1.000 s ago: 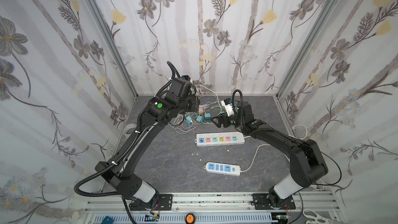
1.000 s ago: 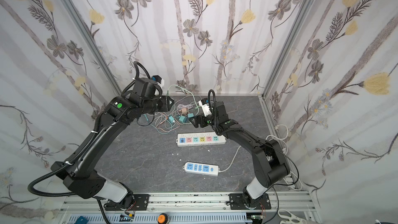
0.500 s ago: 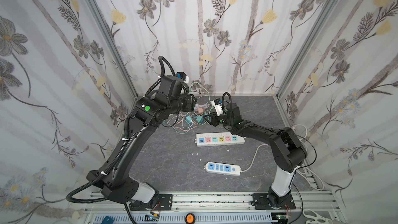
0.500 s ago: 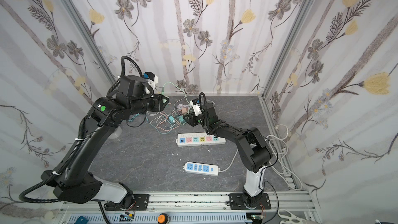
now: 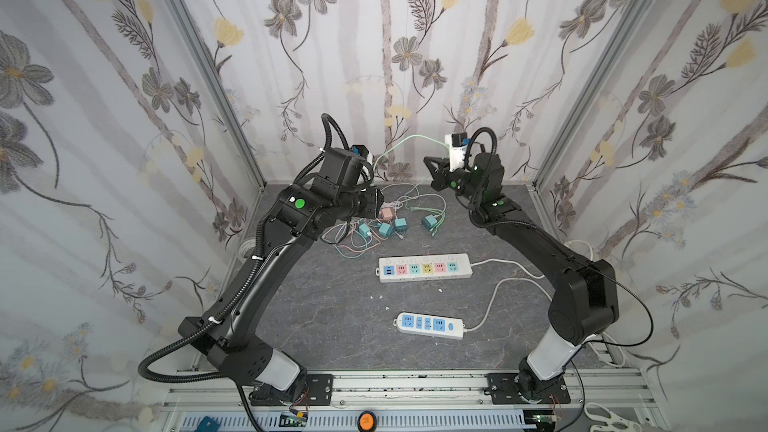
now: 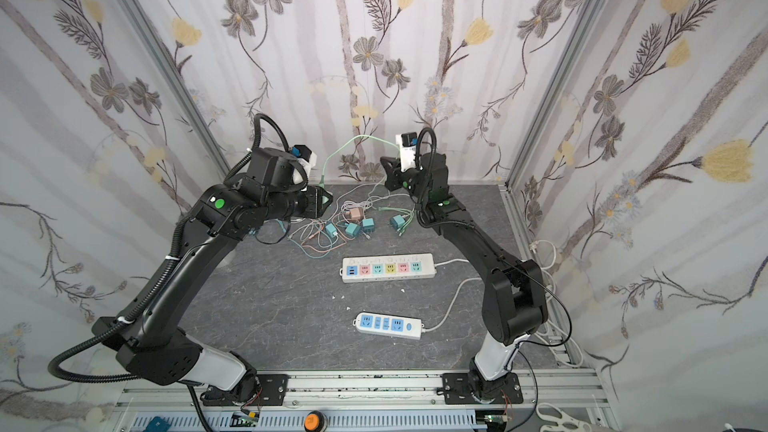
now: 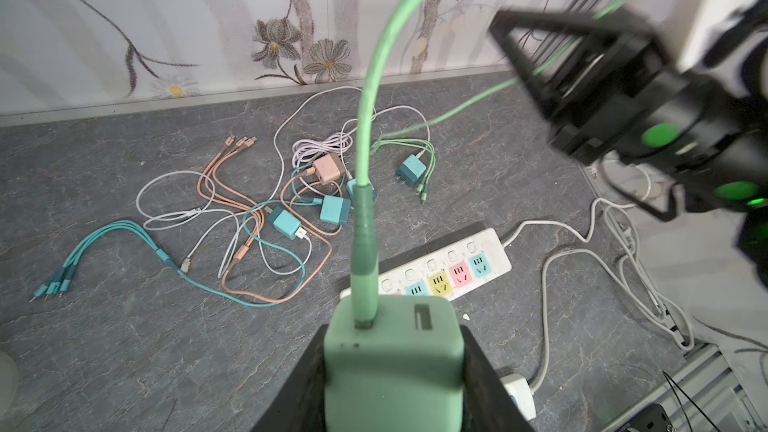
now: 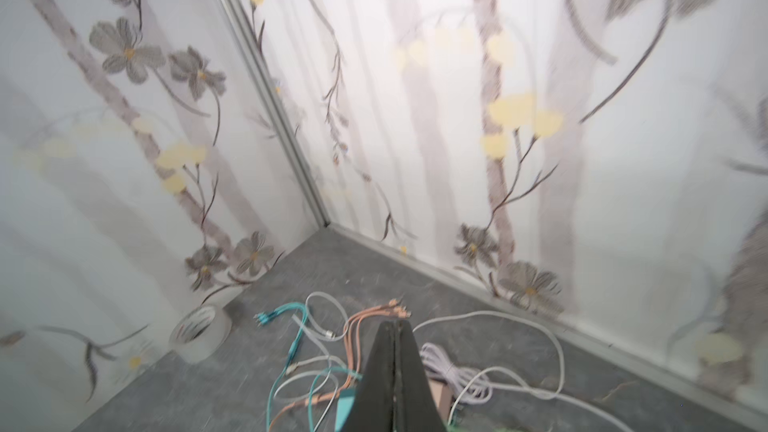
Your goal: Insert the plug
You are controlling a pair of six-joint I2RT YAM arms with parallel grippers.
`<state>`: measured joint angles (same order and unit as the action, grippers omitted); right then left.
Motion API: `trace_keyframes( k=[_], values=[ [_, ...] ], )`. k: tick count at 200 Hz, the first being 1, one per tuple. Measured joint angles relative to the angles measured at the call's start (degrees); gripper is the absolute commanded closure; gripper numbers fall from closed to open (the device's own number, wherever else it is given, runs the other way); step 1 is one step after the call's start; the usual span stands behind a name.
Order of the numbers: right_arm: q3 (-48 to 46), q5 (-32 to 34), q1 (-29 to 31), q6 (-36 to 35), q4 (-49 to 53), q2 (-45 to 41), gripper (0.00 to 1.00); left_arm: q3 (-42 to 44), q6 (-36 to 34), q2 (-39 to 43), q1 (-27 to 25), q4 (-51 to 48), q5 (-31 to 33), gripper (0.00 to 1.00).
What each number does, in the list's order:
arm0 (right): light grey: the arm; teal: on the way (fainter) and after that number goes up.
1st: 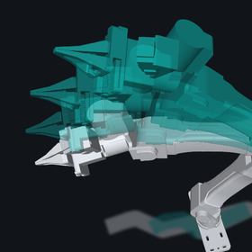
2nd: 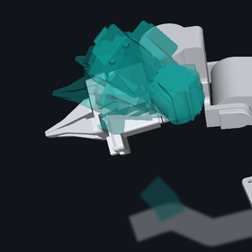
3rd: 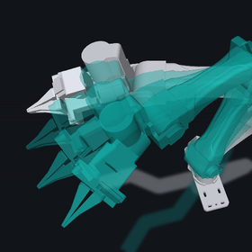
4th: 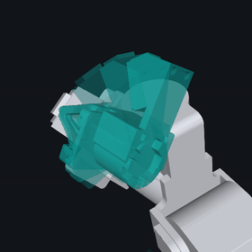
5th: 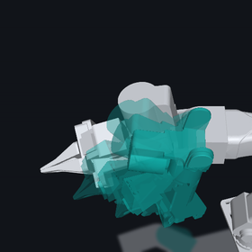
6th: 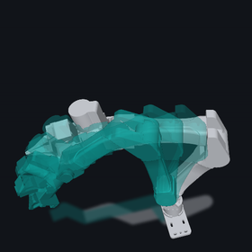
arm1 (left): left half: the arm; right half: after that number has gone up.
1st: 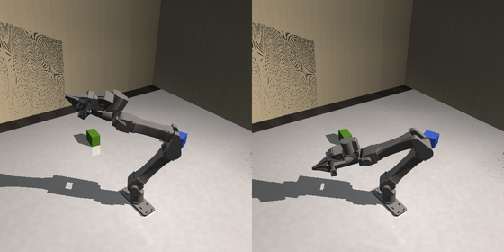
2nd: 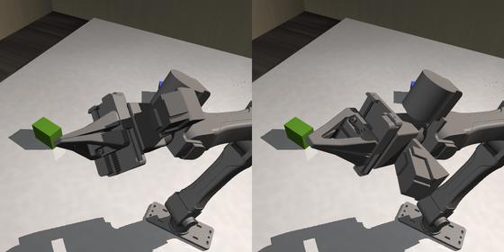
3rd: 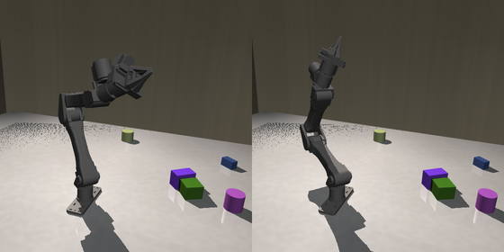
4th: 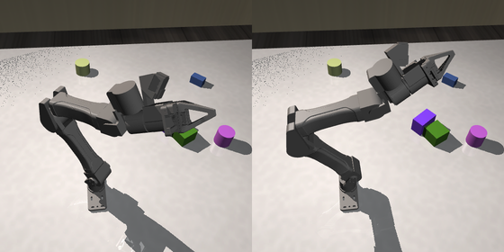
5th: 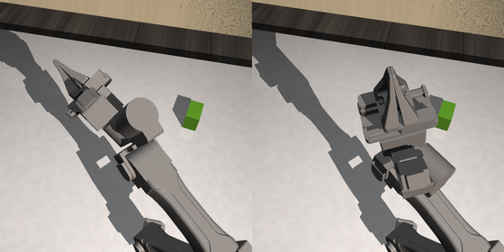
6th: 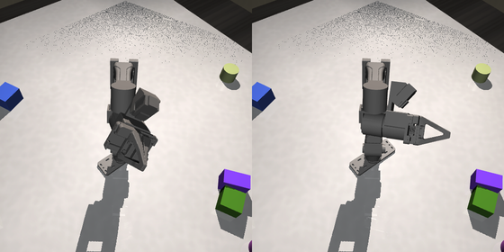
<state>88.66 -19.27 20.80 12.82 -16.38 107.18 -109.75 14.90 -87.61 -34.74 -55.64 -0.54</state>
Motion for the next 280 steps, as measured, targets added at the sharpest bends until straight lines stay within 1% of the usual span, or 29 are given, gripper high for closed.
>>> trace_keyframes(
  k=[15, 36, 75, 97, 124, 133, 139, 159, 171, 180, 186, 190, 209, 219, 225, 247, 273, 280],
  values=[
    [6.69, 0.39, -3.67, -0.09, 2.54, 0.02, 1.0, -1.95, -0.13, -2.71, -0.11, 0.92, 0.0, 0.84],
    [16.74, 2.14, -8.24, -0.52, 6.1, 0.94, 1.0, -7.02, -0.39, -6.67, -0.74, 4.24, -1.11, 0.85],
    [32.7, 4.85, -14.21, -3.65, 10.01, 3.74, 1.0, -17.31, -1.84, -13.86, -4.57, 12.17, -4.04, 0.85],
    [37.18, 6.58, -17.77, -5.05, 11.74, 5.01, 1.0, -22.36, -2.56, -18.1, -6.75, 15.43, -4.72, 0.84],
    [37.86, 7.23, -21.55, -6.03, 12.9, 6.08, 1.0, -29.38, -2.73, -24.94, -8.2, 17.2, -5.66, 0.84],
    [36.0, 7.19, -22.38, -6.05, 13.2, 6.12, 1.0, -30.75, -2.93, -26.99, -8.57, 17.97, -5.66, 0.83],
    [33.75, 6.97, -22.73, -6.1, 12.83, 5.86, 0.98, -31.26, -3.02, -28.39, -8.76, 18.69, -5.66, 0.83],
    [22.38, 5.51, -22.99, -6.93, 12.35, 4.79, 0.87, -31.45, -4.55, -32.79, -9.11, 20.26, -5.68, 0.82],
    [14.84, 4.63, -22.97, -7.32, 12.92, 4.09, 0.75, -31.47, -6.12, -35.74, -9.2, 20.76, -5.64, 0.82],
    [9.35, 4.59, -22.91, -7.52, 13.68, 3.19, 0.62, -31.47, -7.5, -37.83, -9.2, 20.72, -5.62, 0.82],
    [5.55, 4.61, -22.91, -7.58, 14.25, 2.27, 0.5, -31.47, -8.17, -38.99, -9.2, 20.68, -5.49, 0.82],
    [2.97, 4.66, -22.91, -7.67, 14.6, 1.46, 0.44, -31.47, -8.92, -39.82, -9.2, 20.65, -5.42, 0.82],
    [-7.52, 5.05, -22.97, -7.32, 15.61, -3.43, 0.3, -31.28, -11.34, -42.21, -9.16, 20.48, -5.46, 0.82],
    [-12.04, 5.9, -22.97, -6.62, 15.89, -6.03, 0.19, -30.1, -12.55, -42.56, -9.14, 20.7, -5.62, 0.82],
    [-14.47, 6.38, -22.95, -5.53, 17.03, -7.54, 0.16, -29.09, -13.49, -42.62, -9.09, 20.85, -5.79, 0.82],
    [-19.45, 8.26, -23.02, -3.41, 23.41, -10.62, 0.11, -25.38, -16.85, -42.73, -9.09, 20.65, -7.39, 0.82],
    [-24.33, 10.34, -23.06, -1.81, 30.16, -14.78, 0.01, -23.28, -21.42, -42.82, -8.92, 19.41, -9.64, 0.83],
    [-25.66, 10.32, -23.08, -1.7, 31.54, -16.55, 0.01, -22.91, -22.67, -42.8, -8.9, 19.12, -10.1, 0.83]
  ],
)
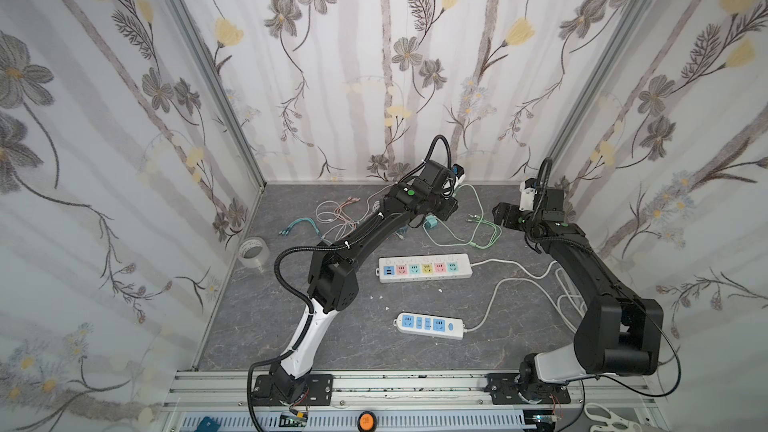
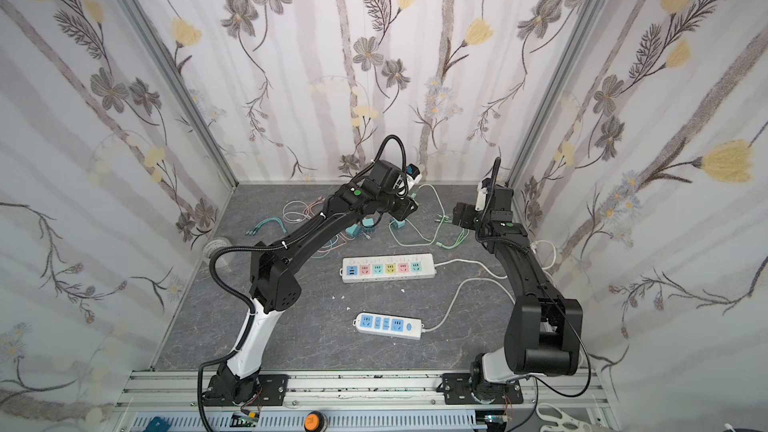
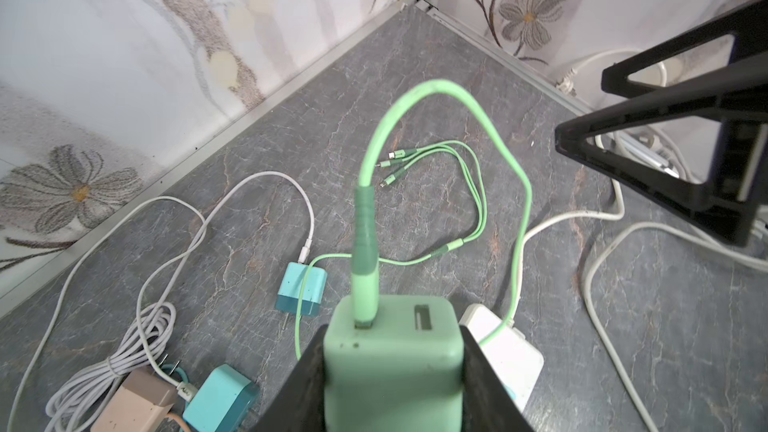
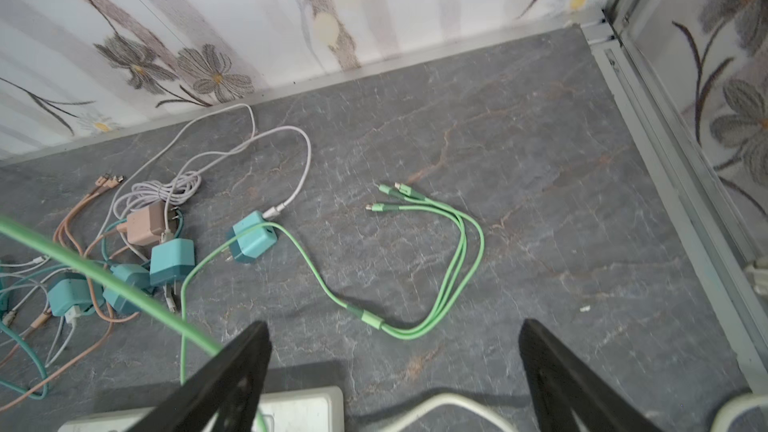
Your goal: Insert the plug
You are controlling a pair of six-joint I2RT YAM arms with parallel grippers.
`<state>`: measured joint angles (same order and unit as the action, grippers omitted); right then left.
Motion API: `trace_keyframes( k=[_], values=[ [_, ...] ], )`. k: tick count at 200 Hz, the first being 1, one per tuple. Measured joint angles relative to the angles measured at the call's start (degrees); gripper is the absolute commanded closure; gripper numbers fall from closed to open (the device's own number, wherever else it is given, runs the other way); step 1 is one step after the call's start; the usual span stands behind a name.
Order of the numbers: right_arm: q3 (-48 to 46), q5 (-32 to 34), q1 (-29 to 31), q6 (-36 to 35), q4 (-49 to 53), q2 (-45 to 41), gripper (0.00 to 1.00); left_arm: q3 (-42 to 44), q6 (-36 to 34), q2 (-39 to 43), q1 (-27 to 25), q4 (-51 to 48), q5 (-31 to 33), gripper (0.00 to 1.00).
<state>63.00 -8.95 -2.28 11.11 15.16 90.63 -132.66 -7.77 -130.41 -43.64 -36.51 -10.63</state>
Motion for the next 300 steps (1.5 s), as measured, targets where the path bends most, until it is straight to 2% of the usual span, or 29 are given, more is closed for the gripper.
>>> trace_keyframes(
  k=[65, 89, 114, 150, 171, 188, 240, 277, 300],
  values=[
    [-5.79, -4.02, 0.02, 2.38, 4.94, -16.37, 0.01, 2.21, -7.96, 0.52, 0.22, -2.91, -0.55, 0.84],
    [-7.21, -10.34, 0.11, 3.52, 6.6, -20.63, 0.01, 5.01, -9.79, 1.88, 0.24, -2.75, -1.88, 0.87],
    [-8.22, -18.43, 0.42, 4.98, 8.41, -22.82, 0.02, 11.5, -10.67, 5.55, 0.35, 0.13, -4.04, 0.87],
    [-8.11, -29.4, 2.12, 5.29, 9.88, -21.27, 0.03, 16.0, -12.63, 8.81, 0.35, 5.44, -7.67, 0.88],
    [-7.1, -33.07, 3.78, 5.33, 11.23, -19.17, 0.05, 23.71, -15.39, 12.48, 0.33, 11.47, -10.56, 0.89],
    [-5.46, -35.01, 4.63, 5.33, 12.59, -17.4, 0.08, 29.68, -18.38, 15.28, 0.26, 15.74, -12.24, 0.89],
    [0.44, -39.17, 4.85, 3.43, 19.15, -10.34, 0.19, 39.56, -31.98, 19.65, -1.03, 25.2, -13.53, 0.88],
    [1.03, -41.86, 6.08, 3.39, 19.96, -8.74, 0.22, 40.28, -37.07, 19.78, -1.38, 27.3, -14.21, 0.88],
    [1.03, -41.07, 6.95, 4.74, 19.15, -7.3, 0.31, 40.33, -37.7, 19.8, -1.31, 27.87, -15.1, 0.87]
  ],
)
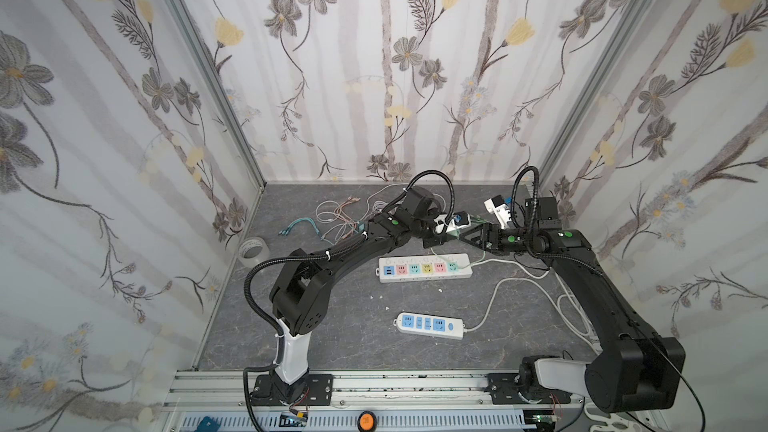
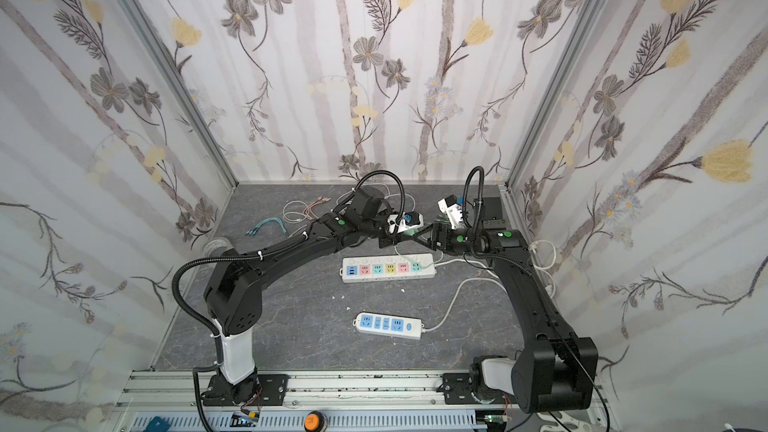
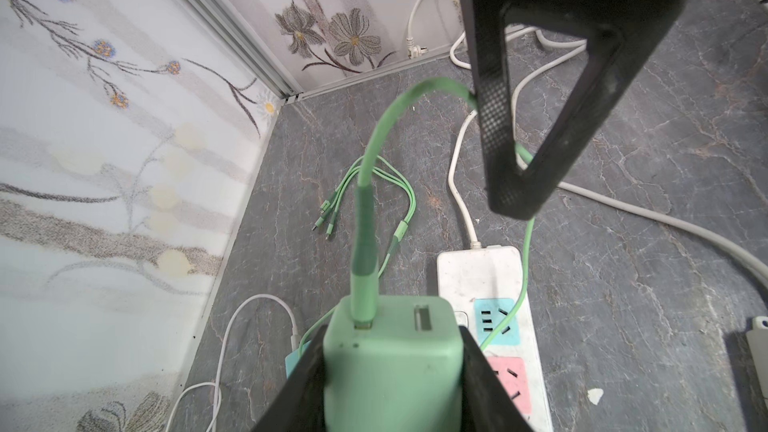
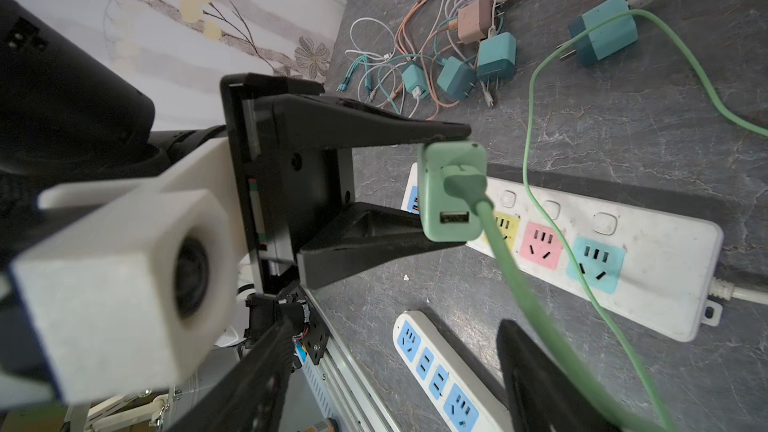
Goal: Insert the plug
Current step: 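Grasp the charger with the right gripper and open the left gripper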
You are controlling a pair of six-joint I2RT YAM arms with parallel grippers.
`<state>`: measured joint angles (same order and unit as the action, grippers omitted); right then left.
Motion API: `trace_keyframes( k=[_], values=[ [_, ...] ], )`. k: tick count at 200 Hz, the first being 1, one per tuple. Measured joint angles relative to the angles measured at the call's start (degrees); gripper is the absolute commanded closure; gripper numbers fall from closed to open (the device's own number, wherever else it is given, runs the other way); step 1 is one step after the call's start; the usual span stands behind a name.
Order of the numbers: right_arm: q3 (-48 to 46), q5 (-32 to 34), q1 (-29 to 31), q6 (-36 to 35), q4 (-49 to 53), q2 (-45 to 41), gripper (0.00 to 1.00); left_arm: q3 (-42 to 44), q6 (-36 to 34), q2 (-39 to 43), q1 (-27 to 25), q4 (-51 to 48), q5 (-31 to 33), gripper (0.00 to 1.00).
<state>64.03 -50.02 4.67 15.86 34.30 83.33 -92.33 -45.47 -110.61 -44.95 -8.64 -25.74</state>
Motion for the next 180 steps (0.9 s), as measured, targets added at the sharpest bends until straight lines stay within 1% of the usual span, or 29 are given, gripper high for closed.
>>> trace_keyframes(
  k=[23, 40, 74, 104, 130, 154, 180],
  values=[
    [0.02, 2.4, 0.22, 2.29, -2.51, 1.62, 0.34, 0.17, -0.74, 0.0, -0.13, 0.72, -0.85, 0.87],
    [0.57, 2.71, 0.57, 2.6, -3.91, 2.78, 0.37, 0.35, -1.09, 0.22, -0.11, 0.68, -1.57, 0.87],
    [3.28, 2.14, 0.63, -0.44, -4.0, 6.58, 0.44, 0.59, -1.11, 1.18, -0.13, 0.74, -2.86, 0.87],
    [4.59, 1.66, 1.09, -3.06, -3.43, 7.96, 0.51, 1.29, -1.11, 1.51, -0.31, 1.11, -2.99, 0.87],
    [5.62, -0.61, 1.53, -5.2, -2.91, 10.12, 0.56, 1.6, -1.09, 1.53, -0.35, 1.09, -2.97, 0.87],
    [6.27, -1.22, 2.12, -6.86, -1.7, 10.86, 0.58, 1.6, -1.03, 1.62, -0.35, 1.11, -2.97, 0.87],
    [6.36, -1.27, 2.38, -7.63, -1.38, 11.23, 0.64, 1.7, -0.81, 1.81, -0.35, 1.09, -2.97, 0.87]
  ],
)
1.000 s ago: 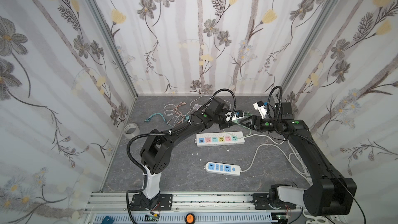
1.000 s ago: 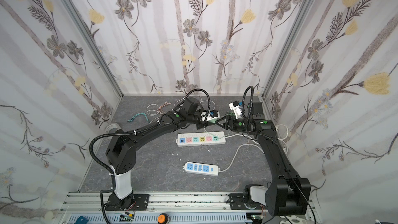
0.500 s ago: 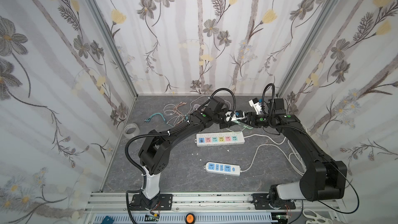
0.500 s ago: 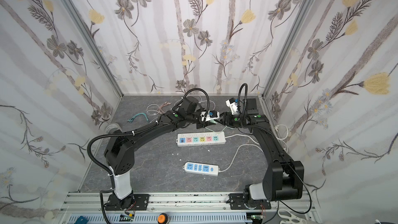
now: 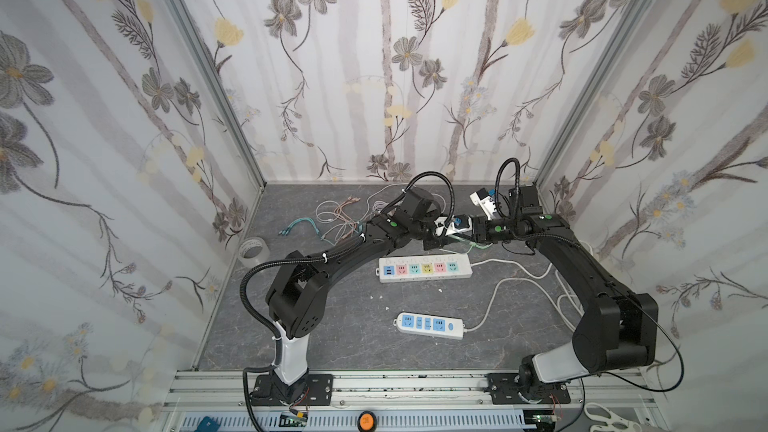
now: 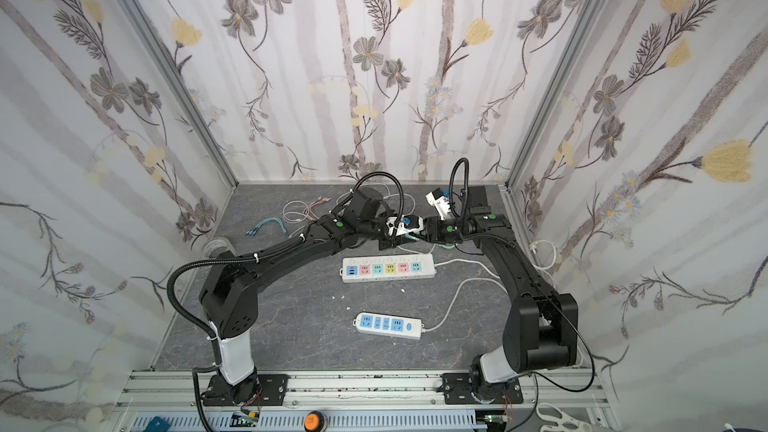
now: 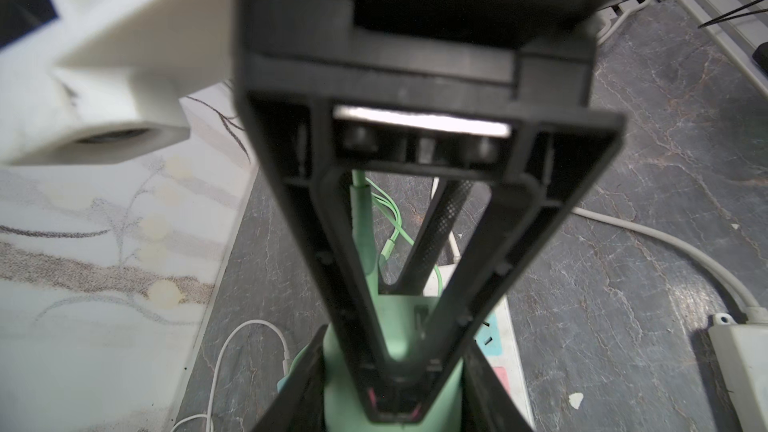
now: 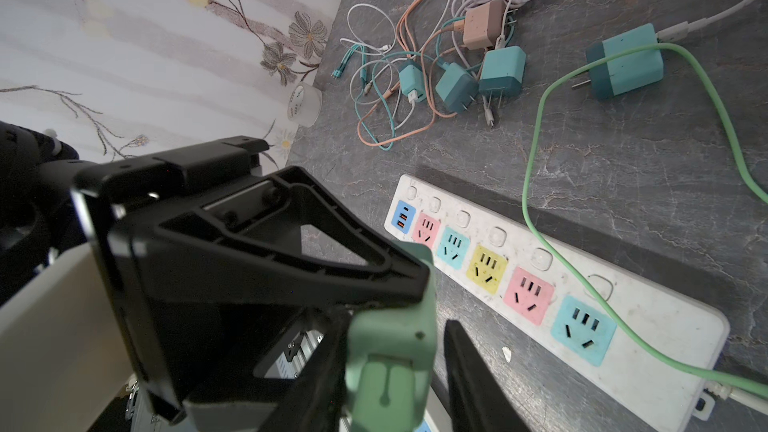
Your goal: Insert the plug
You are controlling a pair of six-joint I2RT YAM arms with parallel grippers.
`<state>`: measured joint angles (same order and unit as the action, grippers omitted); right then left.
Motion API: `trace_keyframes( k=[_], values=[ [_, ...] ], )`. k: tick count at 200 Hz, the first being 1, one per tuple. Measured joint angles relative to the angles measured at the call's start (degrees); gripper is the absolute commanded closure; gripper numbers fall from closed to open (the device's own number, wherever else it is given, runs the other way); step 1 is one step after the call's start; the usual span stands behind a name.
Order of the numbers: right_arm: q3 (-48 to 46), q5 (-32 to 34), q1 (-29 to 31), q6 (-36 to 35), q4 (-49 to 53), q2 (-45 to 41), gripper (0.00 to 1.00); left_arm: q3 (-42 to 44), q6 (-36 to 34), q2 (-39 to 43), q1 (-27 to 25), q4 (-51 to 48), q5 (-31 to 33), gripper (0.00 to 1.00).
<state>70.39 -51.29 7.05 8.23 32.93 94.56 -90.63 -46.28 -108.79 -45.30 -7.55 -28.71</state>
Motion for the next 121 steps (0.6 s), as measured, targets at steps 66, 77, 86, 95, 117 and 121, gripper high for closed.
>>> trace_keyframes(
  k=[66, 77, 86, 95, 117, 121],
  values=[
    [3.21, 1.92, 0.44, -1.53, 3.23, 0.15, 0.97, 1.31, 2.34, 0.76, 0.22, 2.62, 0.63, 0.29],
    [6.27, 3.08, 0.11, -3.69, 4.15, 1.11, 1.0, 2.27, 4.46, 1.4, 0.68, 3.98, 0.46, 0.21],
    [9.27, 4.02, -0.42, -4.76, 5.16, 2.4, 1.0, 3.5, 6.75, 1.99, 1.31, 5.97, 0.61, 0.01],
    [13.09, 5.62, -1.46, -5.9, 6.36, 4.33, 1.0, 5.55, 8.7, 2.91, 2.21, 8.46, 1.27, 0.0],
    [28.61, 12.79, -5.42, -6.88, 7.85, 11.08, 1.0, 11.8, 13.77, 5.51, 3.69, 12.48, 4.57, 0.0],
    [32.09, 13.94, -6.08, -6.82, 8.26, 12.52, 1.0, 12.85, 14.69, 5.95, 3.76, 13.14, 5.35, 0.0]
  ],
)
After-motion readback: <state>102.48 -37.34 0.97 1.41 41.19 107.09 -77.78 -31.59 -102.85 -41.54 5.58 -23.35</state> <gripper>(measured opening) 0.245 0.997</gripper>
